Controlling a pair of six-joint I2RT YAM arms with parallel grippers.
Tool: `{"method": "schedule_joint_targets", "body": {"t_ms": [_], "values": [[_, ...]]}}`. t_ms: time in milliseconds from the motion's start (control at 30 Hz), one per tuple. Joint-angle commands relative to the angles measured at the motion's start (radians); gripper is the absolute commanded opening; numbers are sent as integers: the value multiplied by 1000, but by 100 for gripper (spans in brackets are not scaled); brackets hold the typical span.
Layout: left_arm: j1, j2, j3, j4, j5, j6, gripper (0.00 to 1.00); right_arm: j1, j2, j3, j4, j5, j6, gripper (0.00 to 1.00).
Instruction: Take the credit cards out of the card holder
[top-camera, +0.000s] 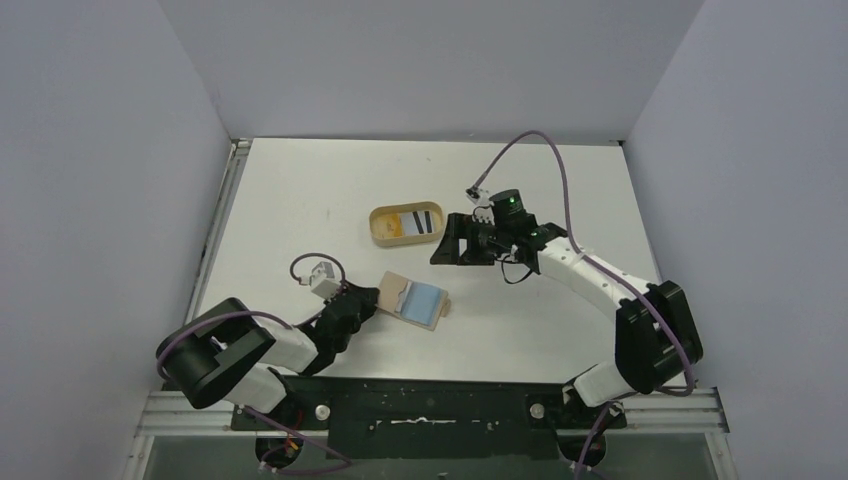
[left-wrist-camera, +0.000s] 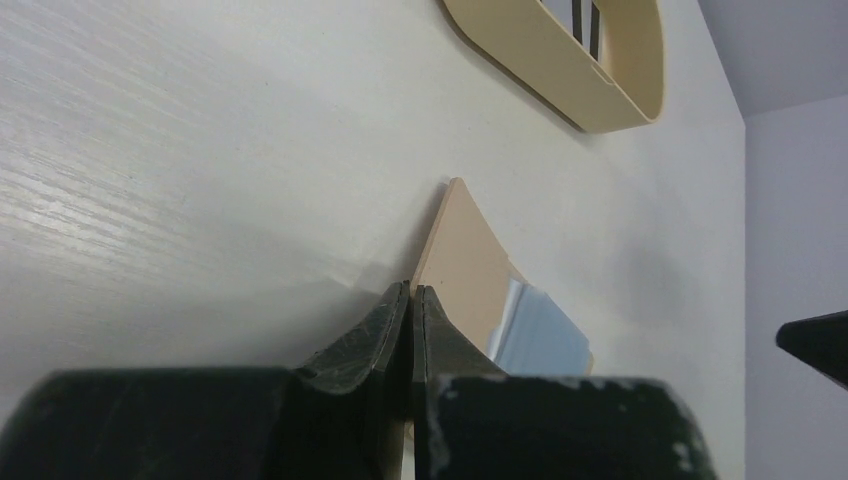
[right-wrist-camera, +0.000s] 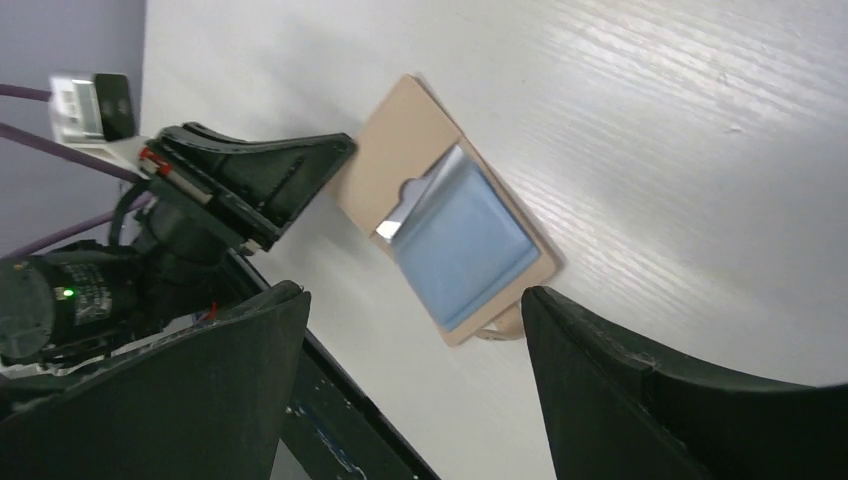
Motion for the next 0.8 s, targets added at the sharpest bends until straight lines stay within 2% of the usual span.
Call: {"method": "schedule_joint_targets", "body": {"t_ms": [0,167,400,633,767], "values": [[-12,-10,3,55,-74,10,0,42,-47,25,137,60,127,80],[-54,-56,42,-171,-146,-43,0,127,53,-23,399,85,326,81],[-108,-95,85,-433,-257,-134,0,282,283,-18,681,130,501,81],[-107,-122,105,-658,-291,-247,0,333,371,29,658,151,493,81],[-106,-107,94,-690,-286,-296,0,341,356,8,624,182,475,81]]}}
